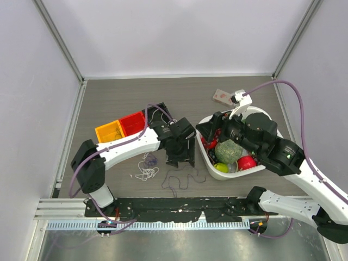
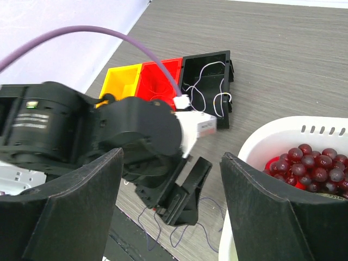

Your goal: Untangle the cables

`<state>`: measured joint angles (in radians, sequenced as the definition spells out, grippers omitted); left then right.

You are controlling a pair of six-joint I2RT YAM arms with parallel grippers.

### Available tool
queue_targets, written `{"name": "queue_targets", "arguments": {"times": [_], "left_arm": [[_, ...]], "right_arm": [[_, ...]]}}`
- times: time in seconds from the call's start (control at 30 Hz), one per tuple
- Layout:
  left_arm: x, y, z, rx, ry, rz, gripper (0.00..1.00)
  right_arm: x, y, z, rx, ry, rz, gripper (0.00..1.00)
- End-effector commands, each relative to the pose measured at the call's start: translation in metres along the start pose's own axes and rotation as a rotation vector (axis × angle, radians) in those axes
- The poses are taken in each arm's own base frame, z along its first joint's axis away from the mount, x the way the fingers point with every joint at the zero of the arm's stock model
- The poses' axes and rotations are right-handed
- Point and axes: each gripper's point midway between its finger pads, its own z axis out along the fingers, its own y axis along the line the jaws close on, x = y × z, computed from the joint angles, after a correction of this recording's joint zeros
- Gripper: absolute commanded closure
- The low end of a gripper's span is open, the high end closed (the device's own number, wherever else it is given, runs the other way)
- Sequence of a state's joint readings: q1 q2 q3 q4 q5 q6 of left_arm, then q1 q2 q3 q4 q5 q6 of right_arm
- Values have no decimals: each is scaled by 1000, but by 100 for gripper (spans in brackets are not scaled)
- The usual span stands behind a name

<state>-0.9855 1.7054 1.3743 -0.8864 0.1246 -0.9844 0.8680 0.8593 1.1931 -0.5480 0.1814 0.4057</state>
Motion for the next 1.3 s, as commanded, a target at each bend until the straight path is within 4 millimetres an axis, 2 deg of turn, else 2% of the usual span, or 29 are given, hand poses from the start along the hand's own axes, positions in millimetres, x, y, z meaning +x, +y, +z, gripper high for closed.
{"name": "queue_targets", "arguments": {"times": [0.0,0.13,0.23,0.43,0.6,0.73,0.83,0.93,1.1,1.27], "left_arm": [[4,-5,-25,91,-56,65,16],[20,13,-19,-9,-33,133,13],[30,12,-15,-50,-47,203,0],[43,13,11,-179,-40,308,0],[37,23,31,-264,-77,404,0],[27,39,44,-342,-83,525,0],[30,52,50,-374,-49,594,0],[36,59,55,-373,-11,638,0],[53,65,68,-264,99,641,1],[46,74,71,-226,96,594,0]], "right_arm": [[-5,1,4,-1,-20,3,23],[-6,1,5,2,-20,6,23],[-5,1,5,4,-19,6,23],[-1,1,5,2,-13,23,23],[-3,-1,2,9,-23,29,23],[-2,-2,1,8,-21,29,23],[-4,-1,-1,4,-26,30,23],[-4,-1,-2,3,-28,30,23],[-3,-1,-3,0,-26,35,24],[-5,-2,-6,6,-37,32,24]]}}
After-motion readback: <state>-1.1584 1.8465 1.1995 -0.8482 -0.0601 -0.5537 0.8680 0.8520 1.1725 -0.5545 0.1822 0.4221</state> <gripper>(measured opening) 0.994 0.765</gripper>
